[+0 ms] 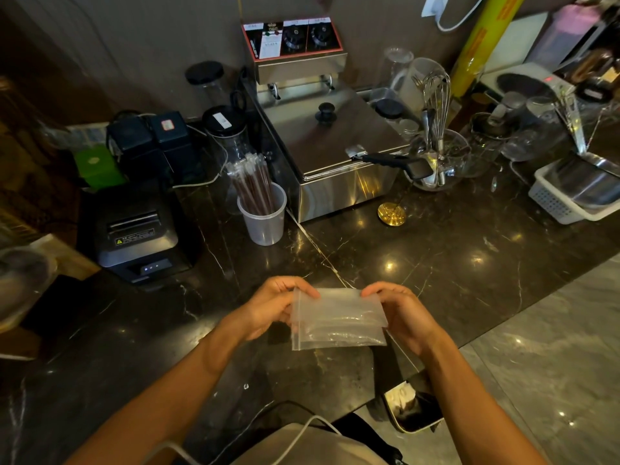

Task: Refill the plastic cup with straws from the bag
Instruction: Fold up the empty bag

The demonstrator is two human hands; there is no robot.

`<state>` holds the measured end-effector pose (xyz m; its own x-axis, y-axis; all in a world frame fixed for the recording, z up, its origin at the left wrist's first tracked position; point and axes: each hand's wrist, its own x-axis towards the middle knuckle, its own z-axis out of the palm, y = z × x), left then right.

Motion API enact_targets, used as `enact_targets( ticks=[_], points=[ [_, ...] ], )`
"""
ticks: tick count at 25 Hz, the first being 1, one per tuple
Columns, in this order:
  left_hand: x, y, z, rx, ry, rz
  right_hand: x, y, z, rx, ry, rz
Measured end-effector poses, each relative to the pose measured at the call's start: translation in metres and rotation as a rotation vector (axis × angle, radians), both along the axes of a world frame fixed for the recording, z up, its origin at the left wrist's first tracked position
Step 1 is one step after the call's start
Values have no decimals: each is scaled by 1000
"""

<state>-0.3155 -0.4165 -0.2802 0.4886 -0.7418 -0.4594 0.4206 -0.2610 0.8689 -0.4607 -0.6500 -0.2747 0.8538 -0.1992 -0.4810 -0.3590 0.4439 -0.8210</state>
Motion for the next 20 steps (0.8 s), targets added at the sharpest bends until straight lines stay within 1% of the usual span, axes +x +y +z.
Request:
enact_targets(
  ticks=[3, 4, 7, 8, 9, 11, 12, 13, 16, 18, 20],
  points=[
    [2, -3, 6, 39, -162, -44, 2, -1, 5, 2, 23, 4],
    [2, -4, 8, 53, -210, -72, 3, -1, 7, -57, 45, 41],
    [1, -11, 15, 73, -356, -211, 15, 3, 16, -436, 83, 335],
    [4, -12, 19, 54, -380, -236, 19, 4, 19, -508, 68, 409],
    [8, -11, 22, 27, -353, -238, 23, 6, 23, -527, 55, 429],
    [21, -4, 27, 4, -174, -220, 30, 9, 31, -541, 34, 406],
    [26, -1, 28, 23, -121, -236, 33, 10, 33, -569, 19, 395],
    [28, 0, 28, 66, -137, -274, 35, 11, 34, -620, 3, 399],
    [23, -7, 20, 190, -366, -402, 42, 18, 35, -750, -49, 485],
    [20, -8, 16, 179, -441, -375, 42, 17, 39, -766, -48, 508],
    [22, -3, 14, 150, -424, -280, 39, 9, 43, -718, -34, 450]
  ],
)
